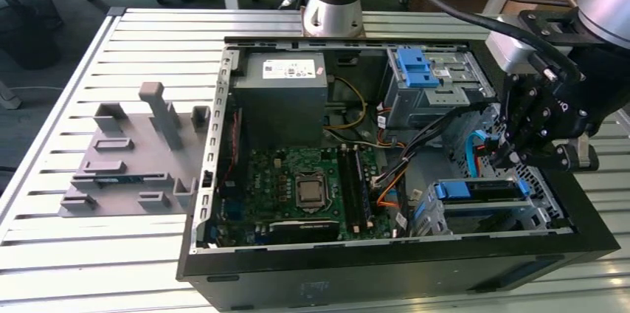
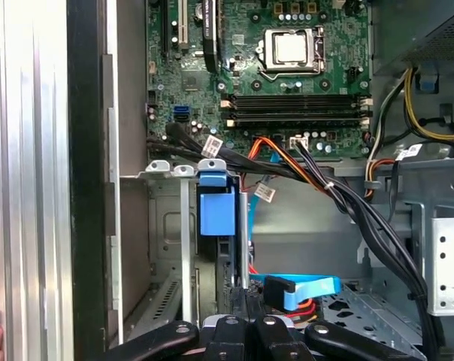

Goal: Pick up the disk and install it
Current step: 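Insert the first disk wire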

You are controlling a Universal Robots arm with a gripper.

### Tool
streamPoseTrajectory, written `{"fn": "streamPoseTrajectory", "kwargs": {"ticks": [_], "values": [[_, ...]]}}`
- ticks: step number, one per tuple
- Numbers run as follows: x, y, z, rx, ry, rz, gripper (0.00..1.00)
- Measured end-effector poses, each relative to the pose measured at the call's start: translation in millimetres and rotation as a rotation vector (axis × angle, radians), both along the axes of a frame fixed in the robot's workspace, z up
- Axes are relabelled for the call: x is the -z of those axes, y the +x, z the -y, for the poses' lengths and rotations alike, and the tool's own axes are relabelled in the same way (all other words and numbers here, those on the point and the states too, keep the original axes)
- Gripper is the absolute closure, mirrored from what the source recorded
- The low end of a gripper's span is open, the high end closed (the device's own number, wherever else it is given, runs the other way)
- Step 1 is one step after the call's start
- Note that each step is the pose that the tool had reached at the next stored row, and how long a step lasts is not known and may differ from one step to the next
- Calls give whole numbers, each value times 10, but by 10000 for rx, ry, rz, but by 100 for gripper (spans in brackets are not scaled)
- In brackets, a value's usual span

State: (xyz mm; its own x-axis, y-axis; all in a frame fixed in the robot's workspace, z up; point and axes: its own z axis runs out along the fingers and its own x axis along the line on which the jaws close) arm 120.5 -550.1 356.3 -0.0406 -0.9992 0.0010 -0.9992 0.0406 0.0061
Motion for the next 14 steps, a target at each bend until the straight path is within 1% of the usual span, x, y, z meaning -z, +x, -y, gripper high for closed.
{"fn": "streamPoseTrajectory", "kwargs": {"ticks": [3,7,11,14], "values": [[0,20,-32,0,-1,2,89],[-14,29,-57,1,-4,17,89],[-34,35,-71,0,0,39,89],[-35,36,-73,0,2,43,89]]}}
